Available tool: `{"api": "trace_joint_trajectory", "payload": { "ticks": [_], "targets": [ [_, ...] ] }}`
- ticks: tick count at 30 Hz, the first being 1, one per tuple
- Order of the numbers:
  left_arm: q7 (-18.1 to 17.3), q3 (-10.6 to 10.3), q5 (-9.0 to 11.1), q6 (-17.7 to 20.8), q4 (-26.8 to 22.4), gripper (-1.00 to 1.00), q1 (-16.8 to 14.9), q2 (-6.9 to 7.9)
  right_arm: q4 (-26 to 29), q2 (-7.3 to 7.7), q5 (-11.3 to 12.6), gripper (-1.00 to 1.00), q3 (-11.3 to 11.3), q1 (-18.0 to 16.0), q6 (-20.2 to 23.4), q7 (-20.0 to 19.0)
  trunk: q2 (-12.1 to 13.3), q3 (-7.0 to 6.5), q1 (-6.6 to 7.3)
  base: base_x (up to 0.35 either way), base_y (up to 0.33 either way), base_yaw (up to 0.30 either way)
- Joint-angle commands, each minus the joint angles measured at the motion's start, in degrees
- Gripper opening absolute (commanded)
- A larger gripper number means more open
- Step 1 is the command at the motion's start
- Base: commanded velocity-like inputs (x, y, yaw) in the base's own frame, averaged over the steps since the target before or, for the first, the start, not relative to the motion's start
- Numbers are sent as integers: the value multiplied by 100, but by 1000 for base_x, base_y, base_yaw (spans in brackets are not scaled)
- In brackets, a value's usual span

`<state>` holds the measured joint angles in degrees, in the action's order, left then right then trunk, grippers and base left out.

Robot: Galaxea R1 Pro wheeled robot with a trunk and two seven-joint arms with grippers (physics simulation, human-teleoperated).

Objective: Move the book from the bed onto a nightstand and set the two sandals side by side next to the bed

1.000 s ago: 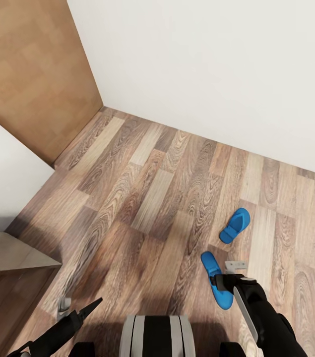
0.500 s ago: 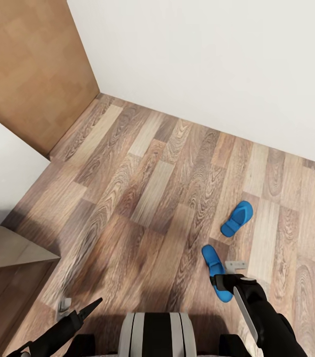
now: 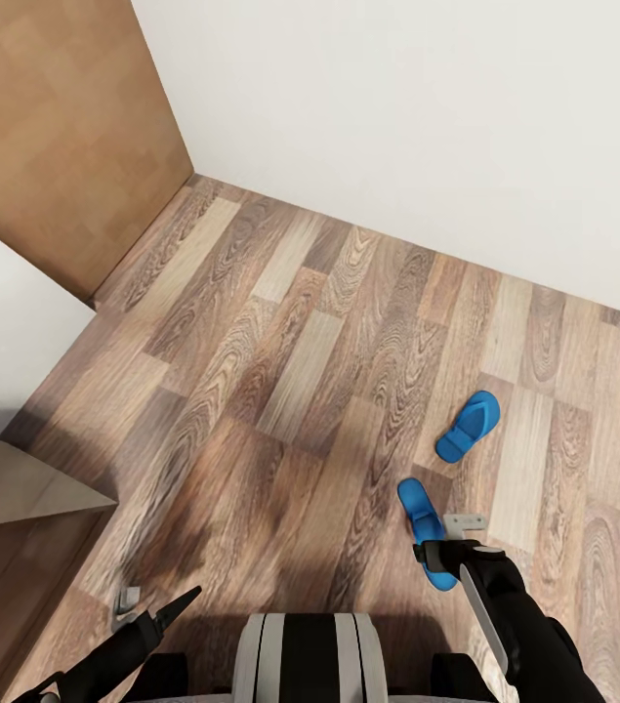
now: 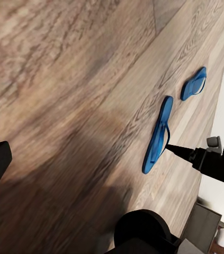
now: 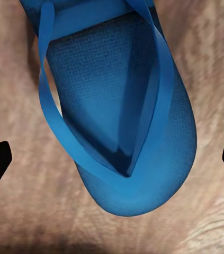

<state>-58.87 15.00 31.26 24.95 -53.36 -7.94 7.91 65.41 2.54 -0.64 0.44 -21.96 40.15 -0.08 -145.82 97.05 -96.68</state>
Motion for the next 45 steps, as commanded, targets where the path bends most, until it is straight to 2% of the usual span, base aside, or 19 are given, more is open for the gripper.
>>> {"api": "trace_joint_trajectory", "payload": {
  "ticks": [1,32,45],
  "targets": [
    [-11,2,30,54,1,100,-2,0,7,1,-6,100,0,-1,28,-1,-1,3,1,0,0,0],
    [-20,3,32,54,1,100,-1,0,72,1,-6,100,52,-1,48,16,-1,8,1,0,-1,28],
    [-11,3,29,52,1,100,0,0,69,1,-6,100,53,-1,37,17,-1,8,1,0,-102,1]
  ]
}}
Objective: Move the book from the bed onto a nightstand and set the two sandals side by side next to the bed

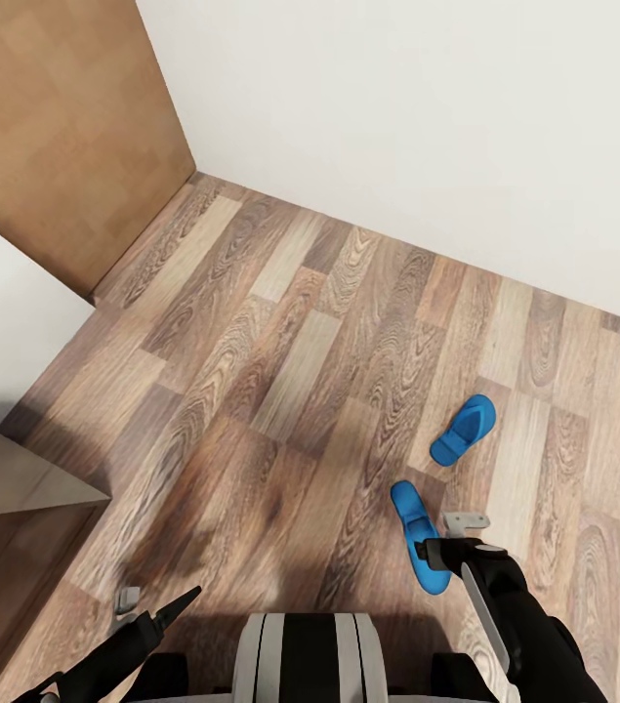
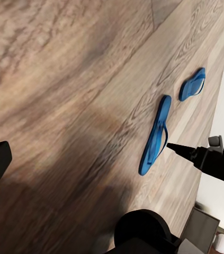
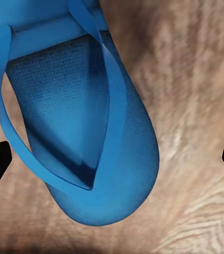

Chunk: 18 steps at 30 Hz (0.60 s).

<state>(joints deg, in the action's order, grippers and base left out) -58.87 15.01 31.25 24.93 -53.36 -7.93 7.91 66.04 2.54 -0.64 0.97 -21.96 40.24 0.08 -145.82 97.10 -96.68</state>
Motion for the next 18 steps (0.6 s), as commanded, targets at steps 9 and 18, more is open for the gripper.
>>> {"api": "trace_joint_trajectory", "payload": {
  "ticks": [9,18],
  "targets": [
    [-11,2,30,56,1,100,0,0,6,1,-6,100,-10,-1,26,1,-1,3,1,0,-11,0],
    [-11,2,30,50,1,100,-3,0,8,1,-6,100,-25,-1,19,1,-1,3,1,0,-4,0]
  ]
}}
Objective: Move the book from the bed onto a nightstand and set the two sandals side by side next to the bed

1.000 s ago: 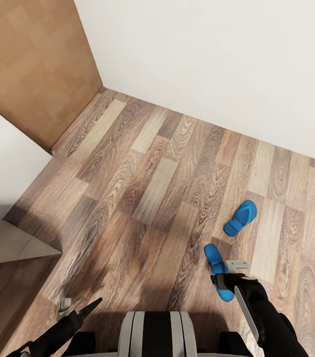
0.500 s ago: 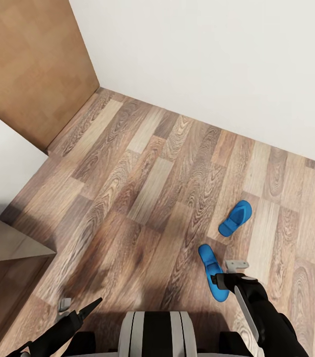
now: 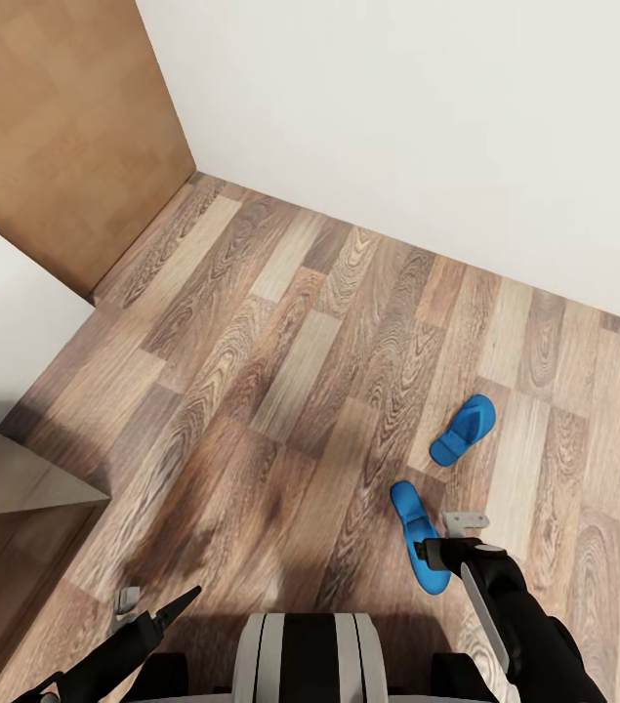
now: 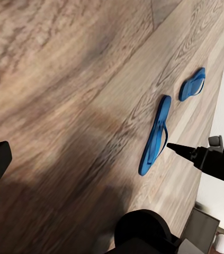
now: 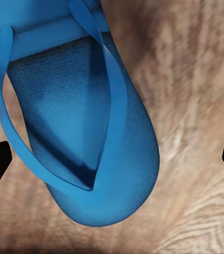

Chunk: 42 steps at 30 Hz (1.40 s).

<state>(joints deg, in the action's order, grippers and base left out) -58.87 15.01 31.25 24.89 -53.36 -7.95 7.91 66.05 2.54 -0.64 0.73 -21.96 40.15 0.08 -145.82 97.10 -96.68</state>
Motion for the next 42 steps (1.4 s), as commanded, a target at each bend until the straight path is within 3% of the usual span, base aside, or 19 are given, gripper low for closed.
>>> {"api": "trace_joint_trajectory", "payload": {
  "ticks": [1,13,42],
  "targets": [
    [-11,2,30,53,1,100,-2,0,6,1,-6,100,-1,-1,30,1,-1,3,1,0,0,0],
    [-11,2,30,53,1,100,0,0,5,3,-7,100,-10,-1,28,1,-1,17,1,0,0,174],
    [1,2,11,55,1,100,1,0,8,1,-6,100,-3,-1,28,1,-1,29,1,23,-20,71]
  ]
}}
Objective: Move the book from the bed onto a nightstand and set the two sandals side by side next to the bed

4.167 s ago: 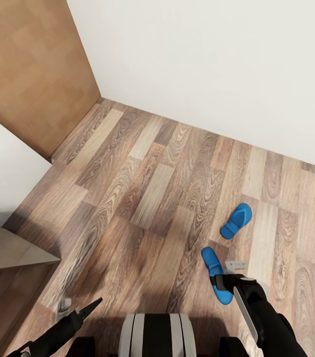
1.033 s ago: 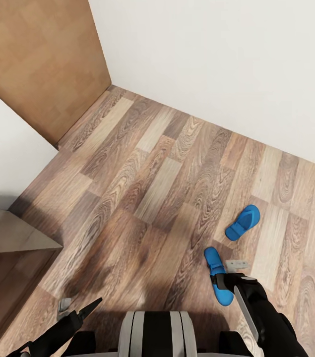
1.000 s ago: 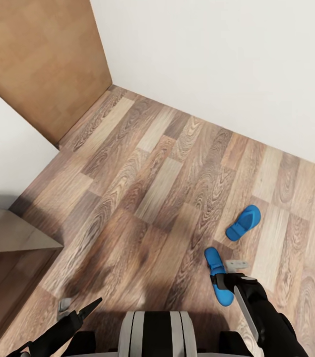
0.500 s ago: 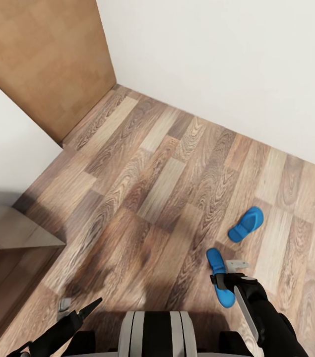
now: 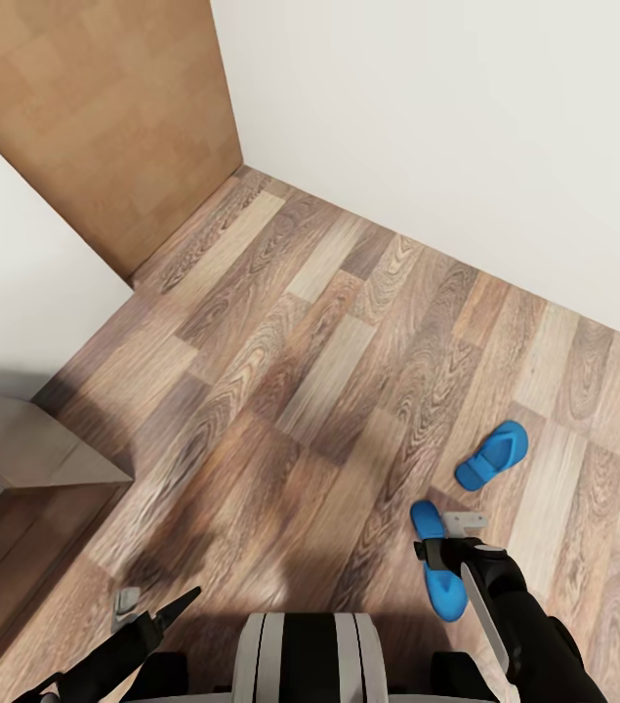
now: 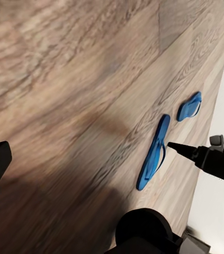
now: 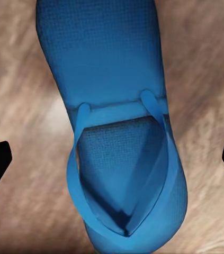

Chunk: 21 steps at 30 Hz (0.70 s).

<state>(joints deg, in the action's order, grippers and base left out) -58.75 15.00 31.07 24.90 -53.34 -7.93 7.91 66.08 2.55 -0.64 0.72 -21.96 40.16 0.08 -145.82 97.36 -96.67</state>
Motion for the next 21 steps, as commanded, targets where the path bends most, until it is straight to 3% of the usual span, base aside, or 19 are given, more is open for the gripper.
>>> {"api": "trace_joint_trajectory", "payload": {
  "ticks": [1,21],
  "targets": [
    [-11,3,26,53,-1,100,-2,0,6,0,-6,100,-1,-2,27,1,-1,3,0,84,-84,6],
    [-22,11,13,56,-1,100,0,0,2,2,-10,100,-31,-2,22,25,-1,3,0,12,-12,1]
  ]
}}
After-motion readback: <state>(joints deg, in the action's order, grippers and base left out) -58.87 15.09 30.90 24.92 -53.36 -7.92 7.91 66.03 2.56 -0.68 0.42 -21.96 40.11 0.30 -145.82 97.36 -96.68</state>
